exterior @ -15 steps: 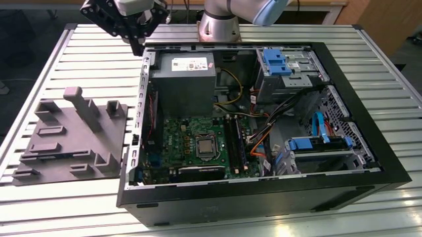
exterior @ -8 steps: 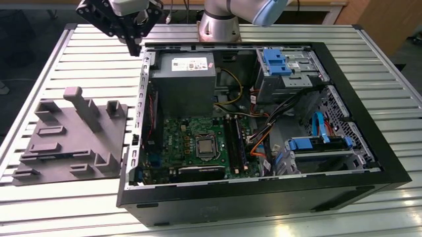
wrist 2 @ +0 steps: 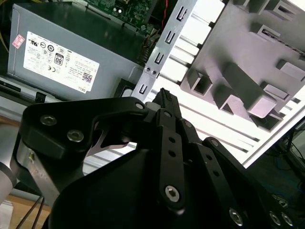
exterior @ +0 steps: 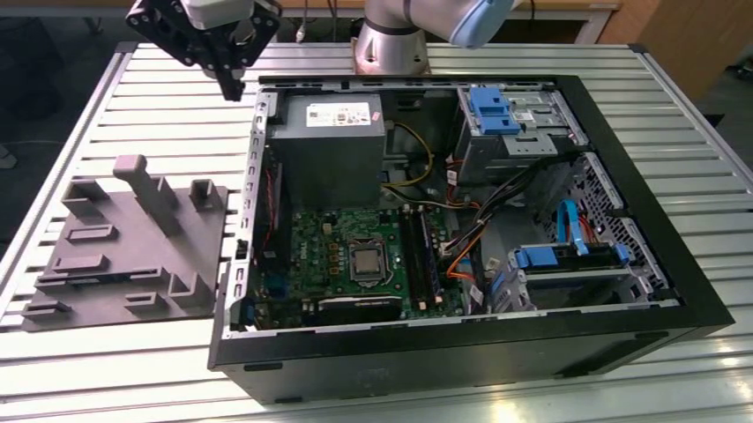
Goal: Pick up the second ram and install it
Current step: 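Reach for the second ram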
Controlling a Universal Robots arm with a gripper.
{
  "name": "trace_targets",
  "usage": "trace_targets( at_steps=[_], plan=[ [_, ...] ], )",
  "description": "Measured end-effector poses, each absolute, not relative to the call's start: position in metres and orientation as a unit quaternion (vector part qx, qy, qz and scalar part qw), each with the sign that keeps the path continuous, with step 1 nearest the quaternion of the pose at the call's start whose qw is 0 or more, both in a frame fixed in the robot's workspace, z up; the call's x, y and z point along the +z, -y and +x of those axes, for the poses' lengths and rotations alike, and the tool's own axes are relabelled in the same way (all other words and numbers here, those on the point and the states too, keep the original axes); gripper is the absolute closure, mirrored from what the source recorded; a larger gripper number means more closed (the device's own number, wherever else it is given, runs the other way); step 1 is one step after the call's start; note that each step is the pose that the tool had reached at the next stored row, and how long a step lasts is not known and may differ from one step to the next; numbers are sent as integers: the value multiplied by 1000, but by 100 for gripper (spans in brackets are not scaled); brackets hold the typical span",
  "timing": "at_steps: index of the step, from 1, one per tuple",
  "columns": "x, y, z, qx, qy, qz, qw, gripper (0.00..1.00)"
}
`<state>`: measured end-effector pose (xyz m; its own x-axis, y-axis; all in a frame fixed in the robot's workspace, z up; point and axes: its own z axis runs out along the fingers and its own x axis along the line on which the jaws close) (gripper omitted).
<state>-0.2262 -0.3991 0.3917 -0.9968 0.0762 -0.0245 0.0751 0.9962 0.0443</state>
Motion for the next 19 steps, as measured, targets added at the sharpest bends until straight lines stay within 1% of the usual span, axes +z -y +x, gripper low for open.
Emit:
trace_targets(
  at_steps=[19],
  plan=[
    [391, 399, -239, 22, -999, 38, 13, 89]
  ],
)
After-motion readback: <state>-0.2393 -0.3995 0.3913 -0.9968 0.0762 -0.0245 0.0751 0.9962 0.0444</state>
